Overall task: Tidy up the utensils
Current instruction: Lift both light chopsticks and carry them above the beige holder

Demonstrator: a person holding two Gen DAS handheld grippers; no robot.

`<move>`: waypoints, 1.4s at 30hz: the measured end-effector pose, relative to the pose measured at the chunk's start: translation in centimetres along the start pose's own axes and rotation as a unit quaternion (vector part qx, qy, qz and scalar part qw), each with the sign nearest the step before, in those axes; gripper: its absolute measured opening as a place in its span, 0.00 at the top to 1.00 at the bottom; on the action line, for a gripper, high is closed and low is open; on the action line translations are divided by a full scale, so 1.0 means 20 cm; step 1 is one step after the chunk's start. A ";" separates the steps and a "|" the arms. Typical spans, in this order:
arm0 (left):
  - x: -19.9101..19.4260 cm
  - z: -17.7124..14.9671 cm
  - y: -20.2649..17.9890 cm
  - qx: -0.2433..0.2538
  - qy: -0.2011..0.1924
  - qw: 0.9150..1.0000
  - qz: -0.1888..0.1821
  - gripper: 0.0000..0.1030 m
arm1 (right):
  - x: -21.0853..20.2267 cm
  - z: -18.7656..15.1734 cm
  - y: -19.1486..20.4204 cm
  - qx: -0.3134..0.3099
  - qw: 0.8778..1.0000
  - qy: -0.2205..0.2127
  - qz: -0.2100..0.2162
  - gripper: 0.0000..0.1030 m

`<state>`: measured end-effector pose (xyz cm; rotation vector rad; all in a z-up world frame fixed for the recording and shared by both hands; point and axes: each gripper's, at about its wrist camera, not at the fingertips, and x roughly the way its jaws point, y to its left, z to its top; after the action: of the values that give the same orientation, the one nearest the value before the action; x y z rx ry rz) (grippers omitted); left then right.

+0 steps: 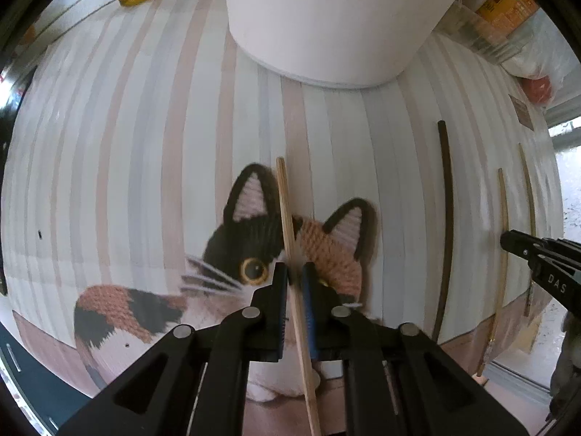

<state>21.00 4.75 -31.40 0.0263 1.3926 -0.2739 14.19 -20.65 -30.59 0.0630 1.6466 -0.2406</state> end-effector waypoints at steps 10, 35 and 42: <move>-0.18 -0.01 0.01 -0.009 -0.052 0.999 0.011 0.96 | -0.12 -0.04 0.02 0.039 0.997 -0.059 0.033 0.93; -0.89 0.05 0.05 -0.018 -0.231 0.973 0.007 0.96 | -0.92 -0.13 -0.07 0.025 0.950 -0.284 0.128 0.94; -1.12 0.10 0.12 -0.033 -0.281 0.959 0.007 0.96 | -1.13 0.00 0.01 0.014 0.933 -0.328 0.146 0.94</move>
<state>20.07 10.57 -9.47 -0.0915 0.8347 -0.2015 16.29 -18.03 -8.23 0.2235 0.9505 -0.0421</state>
